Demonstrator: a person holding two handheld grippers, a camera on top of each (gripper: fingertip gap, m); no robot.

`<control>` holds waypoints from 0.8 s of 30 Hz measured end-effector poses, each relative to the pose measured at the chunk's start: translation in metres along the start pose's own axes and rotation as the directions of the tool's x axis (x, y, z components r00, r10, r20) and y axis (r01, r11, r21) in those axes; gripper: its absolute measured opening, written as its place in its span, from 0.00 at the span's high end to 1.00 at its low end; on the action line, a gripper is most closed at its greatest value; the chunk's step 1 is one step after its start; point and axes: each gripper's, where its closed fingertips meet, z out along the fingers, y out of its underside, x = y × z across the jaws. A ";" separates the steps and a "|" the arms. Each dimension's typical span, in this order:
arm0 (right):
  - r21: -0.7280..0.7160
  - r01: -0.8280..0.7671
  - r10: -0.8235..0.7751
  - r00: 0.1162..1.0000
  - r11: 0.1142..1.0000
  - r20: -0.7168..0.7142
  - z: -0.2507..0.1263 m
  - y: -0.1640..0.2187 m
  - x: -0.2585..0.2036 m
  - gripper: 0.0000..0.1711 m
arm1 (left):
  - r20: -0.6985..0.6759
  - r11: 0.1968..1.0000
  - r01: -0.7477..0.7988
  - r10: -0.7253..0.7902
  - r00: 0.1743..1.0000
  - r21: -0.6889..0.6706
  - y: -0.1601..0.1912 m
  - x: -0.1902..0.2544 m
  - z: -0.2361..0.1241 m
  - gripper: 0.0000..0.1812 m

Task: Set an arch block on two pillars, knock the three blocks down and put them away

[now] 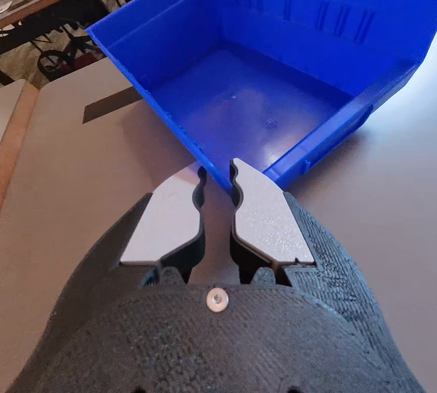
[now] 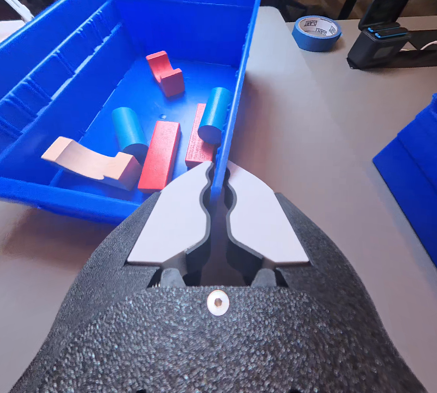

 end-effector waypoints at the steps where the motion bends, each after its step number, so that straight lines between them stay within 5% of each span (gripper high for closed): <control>1: -0.005 0.004 -0.004 1.000 1.000 0.002 -0.003 0.002 0.001 0.97 | -0.019 1.000 0.002 -0.002 1.000 0.010 -0.005 0.014 0.003 0.90; 5: -0.028 0.042 -0.041 0.999 0.999 0.017 -0.019 0.011 -0.007 0.97 | -0.097 0.999 -0.020 0.025 0.995 0.048 -0.029 0.082 0.013 0.87; 9: -0.028 0.065 -0.064 0.998 0.998 0.030 -0.037 0.021 -0.018 0.97 | -0.236 0.979 -0.157 0.183 0.954 0.127 -0.048 0.159 0.010 0.74; 15: -0.026 0.071 -0.068 0.993 0.997 0.095 -0.072 0.039 -0.030 0.97 | -0.362 0.974 -0.017 0.101 0.927 0.228 -0.078 0.187 -0.037 0.74; 20: -0.039 0.114 -0.109 0.987 0.993 0.117 -0.100 0.051 -0.062 0.97 | -0.665 0.981 0.101 0.036 0.746 0.166 -0.074 0.283 -0.090 0.74; 24: -0.027 0.150 -0.144 0.976 0.988 0.164 -0.107 0.057 -0.106 0.97 | -0.768 0.989 0.044 0.082 0.635 0.142 -0.066 0.366 -0.123 0.68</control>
